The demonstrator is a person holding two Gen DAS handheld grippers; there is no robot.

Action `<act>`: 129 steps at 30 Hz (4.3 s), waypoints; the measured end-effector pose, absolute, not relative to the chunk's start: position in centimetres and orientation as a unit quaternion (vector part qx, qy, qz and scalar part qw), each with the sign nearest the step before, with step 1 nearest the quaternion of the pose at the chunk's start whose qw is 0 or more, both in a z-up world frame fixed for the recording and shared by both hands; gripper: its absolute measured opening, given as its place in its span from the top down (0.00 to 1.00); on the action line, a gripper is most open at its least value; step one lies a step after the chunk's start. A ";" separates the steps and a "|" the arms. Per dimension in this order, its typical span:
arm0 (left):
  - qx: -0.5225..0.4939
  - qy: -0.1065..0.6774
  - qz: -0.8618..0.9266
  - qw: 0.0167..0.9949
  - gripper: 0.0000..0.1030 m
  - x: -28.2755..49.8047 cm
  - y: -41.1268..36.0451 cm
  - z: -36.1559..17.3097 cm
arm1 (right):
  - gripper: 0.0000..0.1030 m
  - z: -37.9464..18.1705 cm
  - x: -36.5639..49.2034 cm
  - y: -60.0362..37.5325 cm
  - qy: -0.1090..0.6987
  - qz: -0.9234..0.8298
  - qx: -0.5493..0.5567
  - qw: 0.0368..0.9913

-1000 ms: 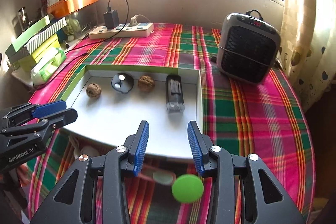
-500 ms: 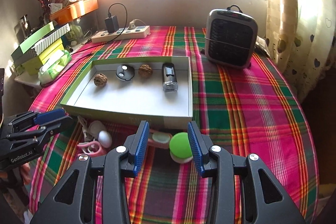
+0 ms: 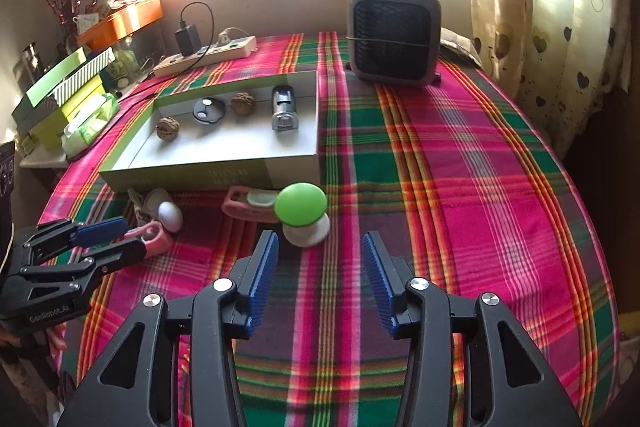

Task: Organize objects
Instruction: 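Withdraw both grippers toward the green lamp and pink earhook, then grasp the green mushroom lamp with the right gripper while the left gripper grasps the pink earhook, then carry the green lamp and pink earhook over the white box lid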

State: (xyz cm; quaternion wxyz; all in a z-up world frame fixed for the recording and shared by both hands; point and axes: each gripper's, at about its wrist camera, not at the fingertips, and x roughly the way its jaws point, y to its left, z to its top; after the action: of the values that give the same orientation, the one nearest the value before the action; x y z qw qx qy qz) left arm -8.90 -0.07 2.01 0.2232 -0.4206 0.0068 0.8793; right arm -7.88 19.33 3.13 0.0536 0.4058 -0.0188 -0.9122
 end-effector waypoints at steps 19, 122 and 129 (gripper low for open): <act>-0.424 0.004 0.879 0.218 0.60 -8.5 1.8 1.3 | 0.51 0.7 -10.3 19.0 0.009 -0.900 0.431 0.064; -0.386 -0.028 0.908 0.161 0.79 -10.8 -1.3 5.3 | 0.66 5.5 -13.2 14.8 0.036 -0.914 0.385 0.126; -0.387 -0.036 0.909 0.152 0.79 -12.6 -2.3 5.3 | 0.65 5.5 -15.7 12.9 0.046 -0.909 0.387 0.145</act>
State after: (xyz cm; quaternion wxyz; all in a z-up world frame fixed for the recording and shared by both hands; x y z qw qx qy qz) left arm -12.59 -2.26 5.27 0.1520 -0.3868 -0.0358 0.9088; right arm -15.67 12.93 5.52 0.1453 0.3875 0.0462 -0.9092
